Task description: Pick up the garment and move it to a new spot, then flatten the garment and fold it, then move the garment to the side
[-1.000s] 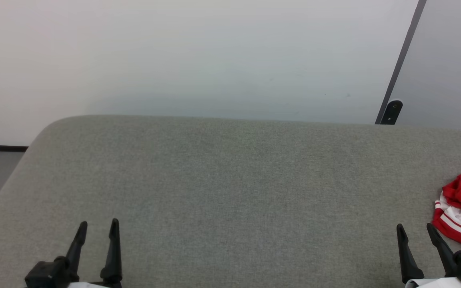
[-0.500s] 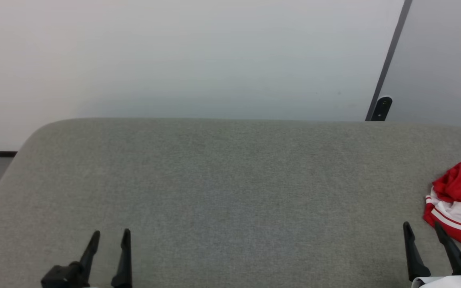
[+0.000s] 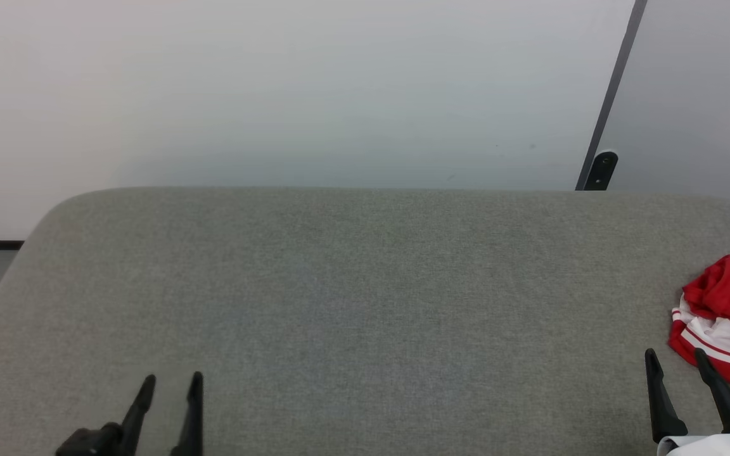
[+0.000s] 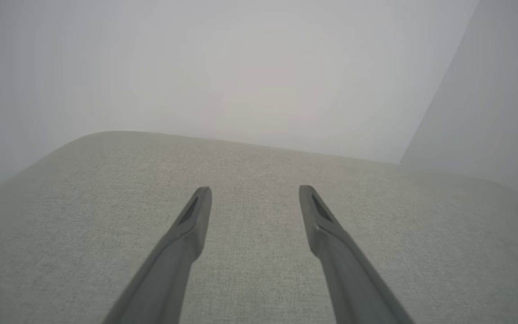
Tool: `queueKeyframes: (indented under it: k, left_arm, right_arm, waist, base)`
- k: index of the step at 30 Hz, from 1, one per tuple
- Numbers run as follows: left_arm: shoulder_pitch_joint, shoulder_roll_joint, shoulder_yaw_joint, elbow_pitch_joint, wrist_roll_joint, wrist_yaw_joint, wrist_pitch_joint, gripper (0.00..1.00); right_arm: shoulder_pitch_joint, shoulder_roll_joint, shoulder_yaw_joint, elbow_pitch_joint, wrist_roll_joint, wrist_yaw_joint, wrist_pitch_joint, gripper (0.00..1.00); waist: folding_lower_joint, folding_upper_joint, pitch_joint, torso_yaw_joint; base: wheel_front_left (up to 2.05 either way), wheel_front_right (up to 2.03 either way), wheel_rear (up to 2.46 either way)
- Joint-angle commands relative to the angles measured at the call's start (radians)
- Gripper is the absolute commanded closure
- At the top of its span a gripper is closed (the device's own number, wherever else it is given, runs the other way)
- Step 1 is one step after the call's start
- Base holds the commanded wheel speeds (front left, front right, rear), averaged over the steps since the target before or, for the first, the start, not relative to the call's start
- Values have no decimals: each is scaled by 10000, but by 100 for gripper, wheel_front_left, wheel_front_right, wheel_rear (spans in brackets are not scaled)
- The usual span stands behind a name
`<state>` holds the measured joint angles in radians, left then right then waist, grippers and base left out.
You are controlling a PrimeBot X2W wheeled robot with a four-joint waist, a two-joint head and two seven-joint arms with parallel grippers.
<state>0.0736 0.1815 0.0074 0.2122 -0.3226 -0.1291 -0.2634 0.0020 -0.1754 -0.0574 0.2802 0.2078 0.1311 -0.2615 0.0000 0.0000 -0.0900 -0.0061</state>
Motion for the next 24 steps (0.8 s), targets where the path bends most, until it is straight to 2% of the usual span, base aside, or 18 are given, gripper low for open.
queueKeyframes:
  k: [1, 2, 4, 5, 6, 7, 11, 24]
  left_arm:
    - [138, 66, 125, -35, -66, -21, -8, 26]
    - [151, 68, 157, -52, -98, -21, -8, 39]
    - [176, 14, 274, -128, -133, -22, -8, 27]
    - [199, 8, 289, -150, -96, -22, -8, 25]
    - [228, -3, 288, -151, -101, -22, -8, 28]
    - [142, 18, 286, -118, -59, 0, 1, 100]
    - [305, -173, 243, 250, -71, 2, 14, 100]
    - [-68, -352, 399, 265, -2131, -1, 635, 100]
  right_arm:
    - [77, 5, 5, 13, -46, -10, -42, 0]
    - [75, 17, -1, 22, -44, -10, -42, 0]
    - [81, 4, 19, 51, -51, -10, -42, 0]
    - [75, 15, 12, 67, -23, -10, -42, 0]
    - [76, 17, 9, 85, -14, -10, -44, 0]
    - [18, 7, 13, 74, 2, 0, 1, 100]
    - [244, 169, 21, 428, 27, 2, 73, 100]
    - [-20, 340, -115, 317, 2278, 1, 700, 100]
  waist:
    - [0, 0, -9, 36]
    - [0, 0, -14, 54]
    - [0, 0, -25, 93]
    - [0, 0, -28, 111]
    - [0, 0, -29, 125]
    - [0, 0, -28, 124]
    - [0, 0, -26, 127]
    - [0, 0, 66, 121]
  base:
    - [0, 0, 0]
    - [0, 0, 0]
    - [0, 0, 0]
    - [0, 0, 0]
    - [0, 0, 0]
    - [0, 0, 0]
    - [0, 0, 0]
    - [0, 0, 0]
